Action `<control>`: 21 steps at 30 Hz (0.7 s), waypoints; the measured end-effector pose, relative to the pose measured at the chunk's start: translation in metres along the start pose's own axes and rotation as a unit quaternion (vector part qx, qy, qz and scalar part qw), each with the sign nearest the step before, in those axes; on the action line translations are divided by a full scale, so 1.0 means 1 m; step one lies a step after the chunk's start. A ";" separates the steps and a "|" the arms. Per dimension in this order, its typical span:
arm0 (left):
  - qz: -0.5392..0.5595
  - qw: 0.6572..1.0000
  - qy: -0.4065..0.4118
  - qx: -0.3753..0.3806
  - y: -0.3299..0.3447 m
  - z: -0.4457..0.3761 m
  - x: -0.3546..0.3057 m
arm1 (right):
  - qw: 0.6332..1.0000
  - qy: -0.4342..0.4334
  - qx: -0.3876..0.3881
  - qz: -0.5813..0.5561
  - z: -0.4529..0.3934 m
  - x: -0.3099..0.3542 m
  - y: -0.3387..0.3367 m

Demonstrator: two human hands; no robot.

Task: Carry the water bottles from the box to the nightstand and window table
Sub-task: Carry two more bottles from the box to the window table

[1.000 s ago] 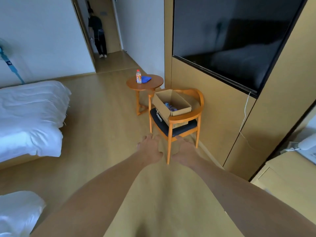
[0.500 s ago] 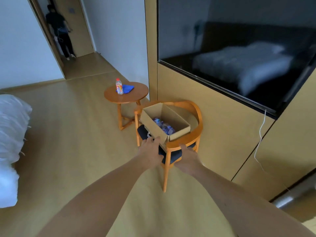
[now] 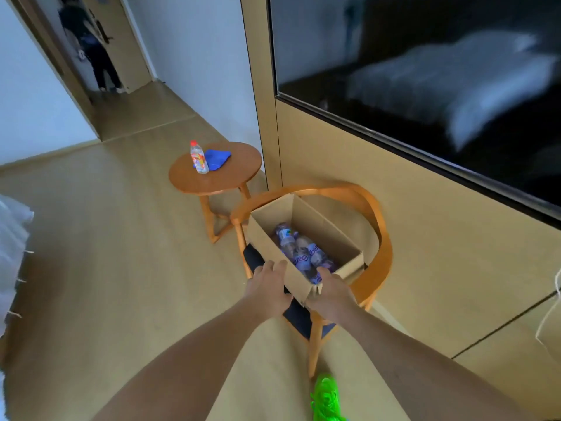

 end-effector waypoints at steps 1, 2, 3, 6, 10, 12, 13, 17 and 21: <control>-0.003 1.000 -0.005 0.006 0.003 -0.019 0.002 | 1.000 0.005 0.006 -0.003 -0.018 -0.003 0.001; -0.004 1.000 -0.012 0.017 0.006 -0.035 0.004 | 1.000 0.012 0.015 -0.006 -0.033 -0.006 0.002; -0.004 0.999 -0.019 0.030 0.010 -0.050 0.004 | 0.999 0.022 0.027 -0.012 -0.046 -0.009 0.003; -0.007 0.998 -0.023 0.059 0.018 -0.087 0.003 | 0.997 0.044 0.058 -0.032 -0.074 -0.017 0.005; 0.000 0.996 -0.012 0.087 0.028 -0.141 0.001 | 0.993 0.074 0.081 -0.043 -0.121 -0.026 0.006; -0.006 0.995 0.004 0.103 0.034 -0.163 0.002 | 0.989 0.100 0.085 -0.066 -0.140 -0.028 0.010; -0.009 0.994 0.011 0.110 0.038 -0.174 0.004 | 0.987 0.113 0.085 -0.074 -0.149 -0.029 0.013; -0.013 0.987 0.045 0.155 0.060 -0.222 0.013 | 0.978 0.163 0.078 -0.104 -0.184 -0.035 0.031; -0.032 0.969 0.122 0.212 0.092 -0.265 0.020 | 0.959 0.250 0.053 -0.123 -0.212 -0.041 0.050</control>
Point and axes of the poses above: each hand's wrist, its own z-axis away from the middle knuckle, its own y-axis out of the palm, x = y × z, the point moved 5 cm from there along -z, towards the middle knuckle, and after that the axes turned 6 degrees about -z, right-handed, at the moved point
